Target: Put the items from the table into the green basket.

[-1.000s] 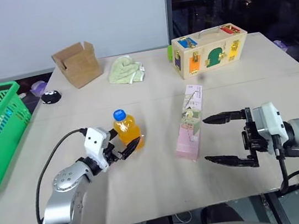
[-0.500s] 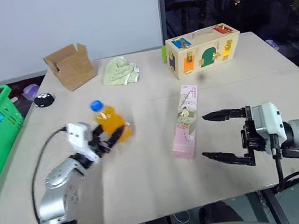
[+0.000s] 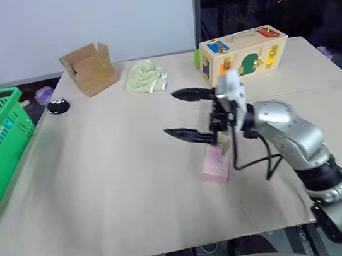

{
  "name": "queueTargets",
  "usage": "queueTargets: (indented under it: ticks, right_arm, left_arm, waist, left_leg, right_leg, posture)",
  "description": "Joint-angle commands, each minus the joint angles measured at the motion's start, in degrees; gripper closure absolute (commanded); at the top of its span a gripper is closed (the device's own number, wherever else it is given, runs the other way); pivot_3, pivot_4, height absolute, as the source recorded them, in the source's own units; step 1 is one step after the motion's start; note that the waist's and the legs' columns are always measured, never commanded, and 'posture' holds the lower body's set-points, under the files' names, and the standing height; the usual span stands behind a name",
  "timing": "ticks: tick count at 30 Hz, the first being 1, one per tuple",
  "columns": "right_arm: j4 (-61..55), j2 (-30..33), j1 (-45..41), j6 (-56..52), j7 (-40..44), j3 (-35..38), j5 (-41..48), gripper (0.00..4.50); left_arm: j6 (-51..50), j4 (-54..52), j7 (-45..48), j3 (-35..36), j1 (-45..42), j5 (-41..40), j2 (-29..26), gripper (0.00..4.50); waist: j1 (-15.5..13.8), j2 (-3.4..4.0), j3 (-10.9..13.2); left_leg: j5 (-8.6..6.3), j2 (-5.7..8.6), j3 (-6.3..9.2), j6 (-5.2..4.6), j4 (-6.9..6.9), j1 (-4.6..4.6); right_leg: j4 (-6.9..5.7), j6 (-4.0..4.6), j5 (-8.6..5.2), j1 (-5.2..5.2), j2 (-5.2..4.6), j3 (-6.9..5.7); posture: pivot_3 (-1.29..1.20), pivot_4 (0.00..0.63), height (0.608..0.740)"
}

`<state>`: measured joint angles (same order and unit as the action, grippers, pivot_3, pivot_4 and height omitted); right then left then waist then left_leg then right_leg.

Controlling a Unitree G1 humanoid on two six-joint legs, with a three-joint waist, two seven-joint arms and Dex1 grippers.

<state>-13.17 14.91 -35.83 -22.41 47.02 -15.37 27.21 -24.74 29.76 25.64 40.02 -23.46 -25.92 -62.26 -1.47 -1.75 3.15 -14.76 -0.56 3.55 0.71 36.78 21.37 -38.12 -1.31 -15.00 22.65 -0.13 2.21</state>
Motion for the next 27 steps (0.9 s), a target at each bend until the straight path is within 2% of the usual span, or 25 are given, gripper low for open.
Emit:
queueTargets:
  ticks: [1, 3, 7, 15, 17, 19, 23, 25, 27]
  right_arm:
    - [1.93, -3.69, -4.07, -0.01, -1.90, -0.70, -1.36, 0.00]
    - [2.77, -5.17, -5.09, -0.01, -1.95, -1.19, -1.92, 0.00]
    - [5.90, -8.41, -7.87, 0.21, -3.03, -2.47, -4.08, 0.00]
    - [6.64, -10.75, -10.02, 1.87, -0.77, -2.39, -4.57, 0.00]
    - [6.07, -10.70, -9.93, 2.28, 0.49, -2.43, -4.35, 0.00]
    - [5.35, -10.47, -9.68, 2.56, 1.53, -2.31, -4.19, 0.00]
    - [4.70, -9.98, -9.35, 2.36, 2.00, -1.69, -4.21, 0.00]
    - [4.17, -9.19, -8.78, 2.24, 1.89, -1.31, -4.42, 0.00]
    - [2.48, -6.98, -6.92, 1.53, 1.90, -0.35, -4.34, 0.00]
  left_arm:
    - [6.64, 8.73, 3.41, -1.74, -6.21, 2.90, -6.94, 1.64]
    - [8.61, 14.84, 4.47, -3.49, -9.28, 4.47, -9.35, 1.64]
    - [14.01, 27.76, 5.69, -8.19, -15.34, 8.99, -13.48, 1.64]
    - [21.72, 39.85, 6.23, -15.07, -23.07, 15.27, -13.80, 1.64]
    - [23.03, 41.70, 4.65, -15.53, -22.30, 16.29, -14.01, 0.60]
    - [23.28, 42.99, 2.11, -15.09, -21.51, 16.49, -14.23, 0.07]
    - [24.21, 43.19, 0.09, -14.17, -20.70, 16.21, -14.11, 0.07]
    - [25.19, 41.34, 3.20, -14.03, -21.59, 15.21, -13.02, 0.07]
    - [19.17, 32.68, 13.92, -14.39, -22.92, 10.21, -8.91, 0.07]
  waist:
    - [-1.00, -0.42, -0.25]
    - [-1.45, -0.74, -0.45]
    - [-1.60, -0.91, -0.56]
    - [-2.11, -0.91, -0.56]
    - [-1.97, -0.91, -0.56]
    - [-1.59, -0.90, -0.56]
    - [-0.82, -0.91, -0.57]
    - [-0.73, -0.91, -0.57]
    - [-1.07, -0.92, -0.57]
  left_leg:
    - [0.07, 0.01, 0.07, 0.12, 0.02, 0.31]
    - [0.27, 0.03, 0.17, 0.47, 0.02, 0.72]
    - [0.28, 0.16, 0.15, 0.48, 0.05, 0.76]
    - [0.36, -0.04, 0.26, 0.56, 0.17, 0.51]
    - [0.37, -0.08, 0.26, 0.58, 0.22, 0.50]
    - [0.37, -0.08, 0.25, 0.58, 0.29, 0.52]
    - [0.37, -0.02, 0.23, 0.57, 0.30, 0.54]
    - [0.37, -0.02, 0.23, 0.57, 0.30, 0.53]
    - [0.37, -0.01, 0.29, 0.57, 0.31, 0.56]
  right_leg:
    - [-0.03, 0.01, 0.01, 0.24, 0.00, -0.07]
    - [-0.09, 0.02, 0.03, 0.65, -0.02, -0.16]
    - [-0.21, 0.01, 0.03, 0.68, -0.15, -0.18]
    - [-0.83, 0.02, 0.01, 0.67, 0.13, -0.27]
    - [-0.88, 0.04, 0.02, 0.67, 0.17, -0.27]
    - [-0.89, 0.05, 0.03, 0.68, 0.15, -0.27]
    - [-0.89, 0.05, 0.05, 0.67, 0.03, -0.26]
    - [-0.91, 0.05, 0.05, 0.67, 0.03, -0.26]
    - [-0.91, 0.06, 0.05, 0.66, 0.03, -0.34]
  posture:
    - [0.17, 0.000, 0.740]
    - [0.17, 0.000, 0.740]
    - [0.19, 0.000, 0.740]
    - [0.16, 0.000, 0.740]
    - [0.16, 0.000, 0.740]
    - [0.14, 0.000, 0.740]
    - [0.13, 0.000, 0.740]
    - [0.13, 0.000, 0.740]
    - [0.12, 0.000, 0.740]
